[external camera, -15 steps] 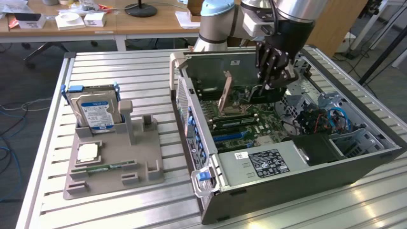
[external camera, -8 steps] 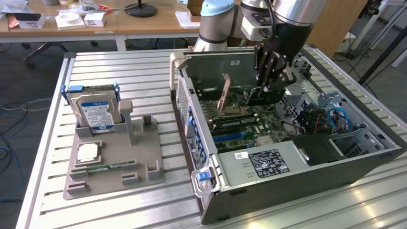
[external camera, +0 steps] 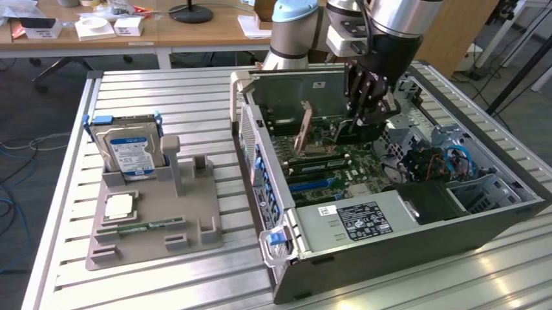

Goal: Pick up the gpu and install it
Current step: 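Insert the gpu into the slot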

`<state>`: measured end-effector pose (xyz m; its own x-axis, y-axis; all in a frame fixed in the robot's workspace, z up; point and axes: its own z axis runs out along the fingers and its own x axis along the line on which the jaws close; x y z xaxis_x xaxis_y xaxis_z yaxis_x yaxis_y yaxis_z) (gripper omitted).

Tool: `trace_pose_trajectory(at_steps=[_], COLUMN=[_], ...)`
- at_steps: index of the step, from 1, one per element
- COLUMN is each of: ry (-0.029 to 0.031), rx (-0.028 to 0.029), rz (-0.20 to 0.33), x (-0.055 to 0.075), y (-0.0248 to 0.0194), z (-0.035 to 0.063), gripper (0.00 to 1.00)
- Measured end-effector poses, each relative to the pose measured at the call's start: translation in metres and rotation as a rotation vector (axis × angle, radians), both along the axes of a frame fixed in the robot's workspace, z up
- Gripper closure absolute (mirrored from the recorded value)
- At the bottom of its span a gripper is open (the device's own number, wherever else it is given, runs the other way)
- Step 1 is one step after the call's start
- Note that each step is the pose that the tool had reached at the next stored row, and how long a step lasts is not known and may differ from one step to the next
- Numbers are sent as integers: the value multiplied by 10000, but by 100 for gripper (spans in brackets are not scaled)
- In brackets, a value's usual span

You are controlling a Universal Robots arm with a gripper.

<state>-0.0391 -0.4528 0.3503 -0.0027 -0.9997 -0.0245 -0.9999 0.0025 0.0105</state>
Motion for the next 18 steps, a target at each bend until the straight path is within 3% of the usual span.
trace_pose_trajectory(at_steps=[18], ry=[-7], rx=[0], rz=[2], x=[-46], y=[0], z=[-98], gripper=[74])
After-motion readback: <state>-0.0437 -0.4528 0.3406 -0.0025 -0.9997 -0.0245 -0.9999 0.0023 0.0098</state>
